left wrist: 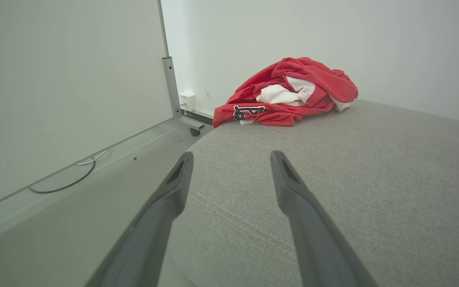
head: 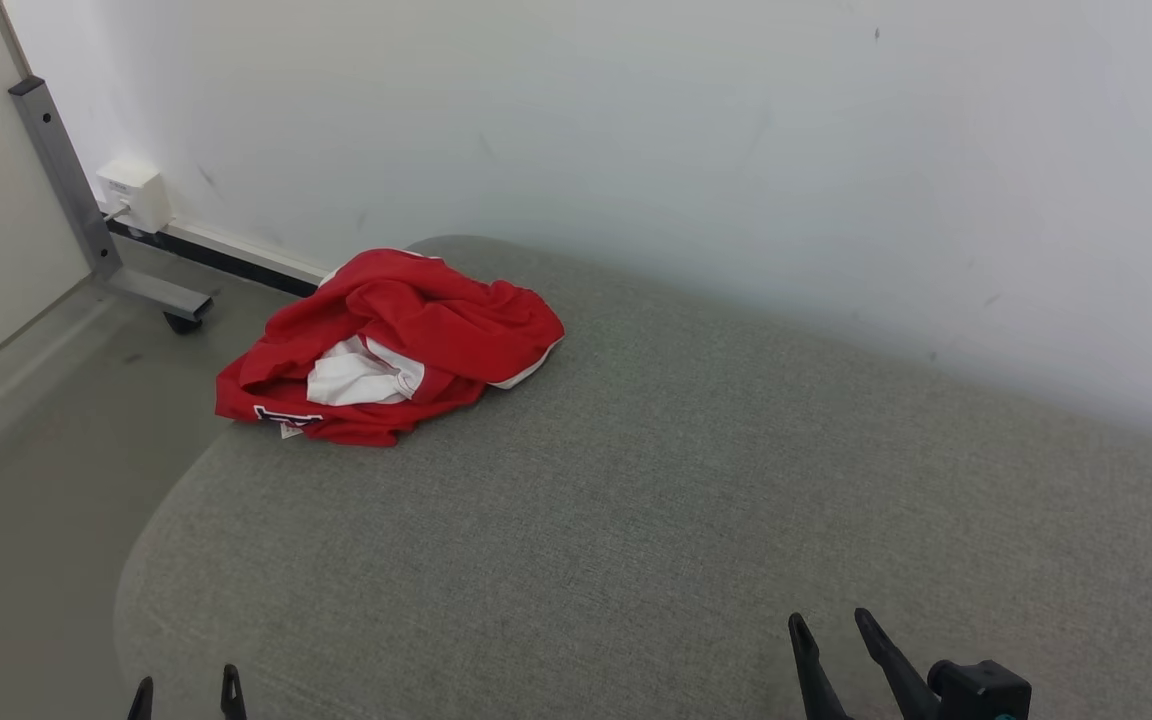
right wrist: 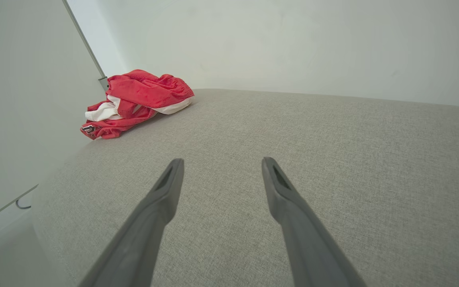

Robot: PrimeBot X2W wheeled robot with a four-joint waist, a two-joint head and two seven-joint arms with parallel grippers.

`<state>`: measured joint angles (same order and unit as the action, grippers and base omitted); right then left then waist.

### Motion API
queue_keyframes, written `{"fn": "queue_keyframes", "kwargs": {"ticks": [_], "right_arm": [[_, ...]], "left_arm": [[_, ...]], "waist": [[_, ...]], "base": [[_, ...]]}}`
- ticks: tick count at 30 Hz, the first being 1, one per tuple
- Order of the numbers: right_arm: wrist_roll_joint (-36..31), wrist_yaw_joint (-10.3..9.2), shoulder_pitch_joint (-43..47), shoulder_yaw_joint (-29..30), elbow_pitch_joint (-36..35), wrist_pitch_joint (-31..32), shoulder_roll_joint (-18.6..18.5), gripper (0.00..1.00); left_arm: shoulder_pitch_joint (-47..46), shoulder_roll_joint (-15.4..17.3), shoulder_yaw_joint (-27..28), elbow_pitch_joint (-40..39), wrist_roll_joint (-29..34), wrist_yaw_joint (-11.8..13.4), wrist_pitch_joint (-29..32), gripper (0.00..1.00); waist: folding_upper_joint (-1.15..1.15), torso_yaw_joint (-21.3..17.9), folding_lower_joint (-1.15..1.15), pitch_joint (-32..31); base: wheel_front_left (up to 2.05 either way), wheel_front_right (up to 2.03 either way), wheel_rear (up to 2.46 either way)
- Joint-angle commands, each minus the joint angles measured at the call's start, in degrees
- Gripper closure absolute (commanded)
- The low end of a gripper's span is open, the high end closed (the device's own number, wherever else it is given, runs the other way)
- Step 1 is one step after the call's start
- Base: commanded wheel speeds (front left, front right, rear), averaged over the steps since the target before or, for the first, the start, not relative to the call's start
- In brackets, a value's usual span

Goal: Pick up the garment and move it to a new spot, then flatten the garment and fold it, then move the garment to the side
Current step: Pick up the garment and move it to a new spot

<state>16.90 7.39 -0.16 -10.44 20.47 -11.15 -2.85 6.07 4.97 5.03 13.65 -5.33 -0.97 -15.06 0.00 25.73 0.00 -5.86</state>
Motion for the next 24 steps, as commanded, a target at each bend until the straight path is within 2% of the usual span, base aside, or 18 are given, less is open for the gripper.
{"fn": "queue_keyframes", "kwargs": {"ticks": [1,10,15,19,24], "right_arm": [[0.2,0.19,-0.6,-0.2,0.4,-0.4,-0.1,0.00],[0.2,0.19,-0.8,0.2,1.5,-1.0,-0.1,0.00],[0.5,0.19,0.1,1.1,1.5,-1.1,-0.1,0.00],[-0.5,0.19,0.5,1.7,0.5,-0.7,0.0,0.00],[-3.1,0.19,-0.9,1.9,-2.7,2.1,-0.1,0.00]], "left_arm": [[0.9,-0.1,0.4,-0.4,-0.2,0.3,-0.2,0.00],[0.1,-0.6,0.8,0.0,-0.8,-0.5,-0.2,0.00],[-2.2,-0.9,-0.4,3.2,-2.5,-2.5,-0.1,0.00],[-8.7,0.5,-1.8,7.9,-3.4,-4.1,2.1,0.00],[-19.1,2.1,-1.5,12.5,-6.8,-5.3,5.7,0.00]], "waist": [[0.00,0.7,0.00,0.7],[0.00,0.7,0.00,0.8],[0.00,0.9,0.00,1.1],[0.00,0.8,0.00,2.1],[0.00,-2.9,0.00,6.6]], "base": [[0.00,0.00,0.00],[0.00,0.00,0.00],[0.00,0.00,0.00],[0.00,0.00,0.00],[0.00,0.00,0.00]]}}
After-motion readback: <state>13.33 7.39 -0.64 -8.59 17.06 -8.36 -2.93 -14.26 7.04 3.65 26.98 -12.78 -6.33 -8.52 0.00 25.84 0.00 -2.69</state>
